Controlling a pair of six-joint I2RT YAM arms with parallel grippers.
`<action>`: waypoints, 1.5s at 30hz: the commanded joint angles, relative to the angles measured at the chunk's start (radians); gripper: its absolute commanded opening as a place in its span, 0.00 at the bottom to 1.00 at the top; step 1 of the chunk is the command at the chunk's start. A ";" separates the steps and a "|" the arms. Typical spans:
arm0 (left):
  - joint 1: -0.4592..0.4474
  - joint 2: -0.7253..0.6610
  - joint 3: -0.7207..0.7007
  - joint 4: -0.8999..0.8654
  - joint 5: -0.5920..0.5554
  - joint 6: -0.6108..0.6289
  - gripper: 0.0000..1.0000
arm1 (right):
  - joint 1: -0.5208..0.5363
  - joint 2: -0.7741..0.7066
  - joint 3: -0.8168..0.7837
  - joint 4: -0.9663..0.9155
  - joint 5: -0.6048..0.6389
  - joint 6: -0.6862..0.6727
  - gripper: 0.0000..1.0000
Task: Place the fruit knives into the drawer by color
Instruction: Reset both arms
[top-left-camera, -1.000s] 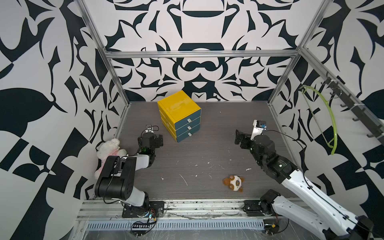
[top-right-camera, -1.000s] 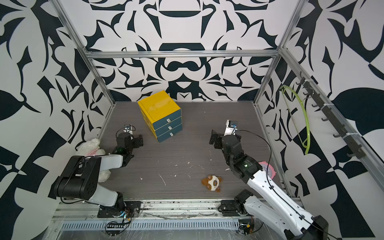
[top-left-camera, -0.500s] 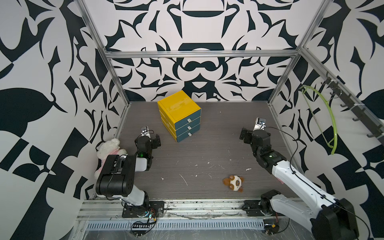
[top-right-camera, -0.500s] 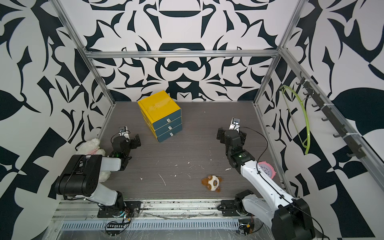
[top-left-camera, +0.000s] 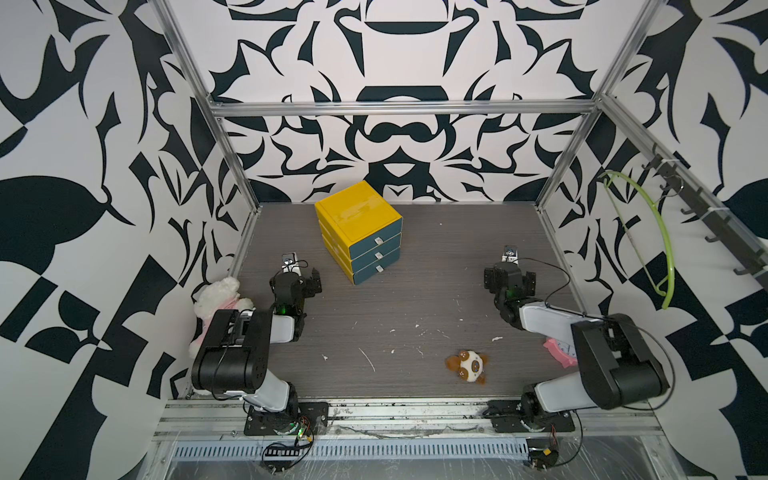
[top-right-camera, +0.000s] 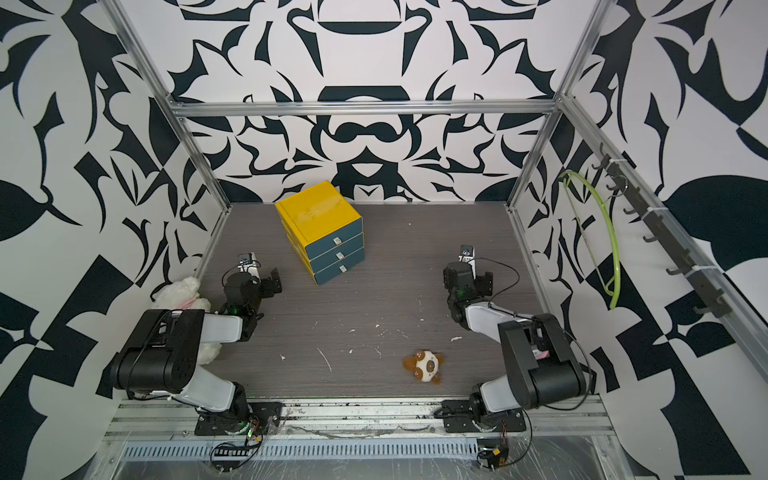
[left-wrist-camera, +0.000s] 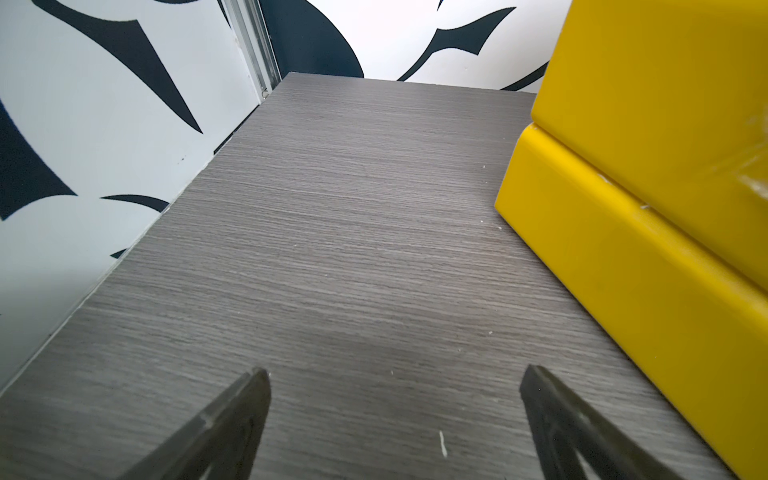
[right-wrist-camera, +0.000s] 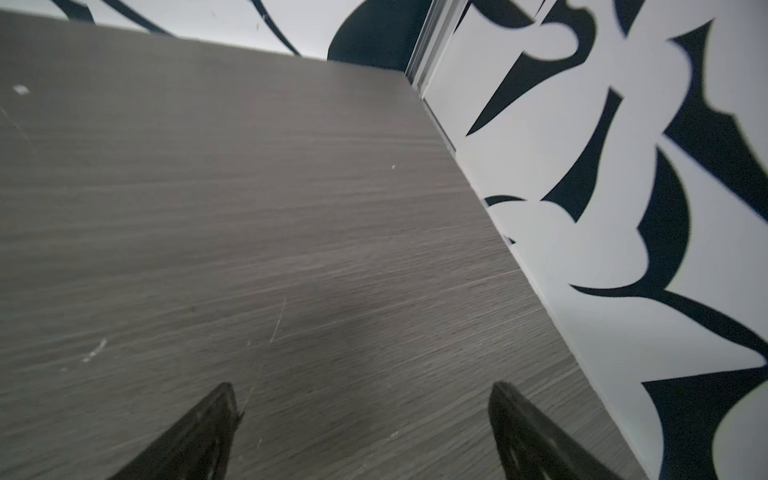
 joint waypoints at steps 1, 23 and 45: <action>-0.003 -0.003 0.006 0.013 0.000 0.000 0.99 | -0.025 0.051 -0.001 0.166 -0.037 -0.010 0.95; -0.002 -0.003 0.005 0.015 -0.002 0.000 0.99 | -0.097 0.054 -0.164 0.445 -0.249 -0.021 1.00; -0.003 -0.004 0.003 0.015 -0.002 0.001 0.99 | -0.088 0.060 -0.155 0.435 -0.238 -0.028 1.00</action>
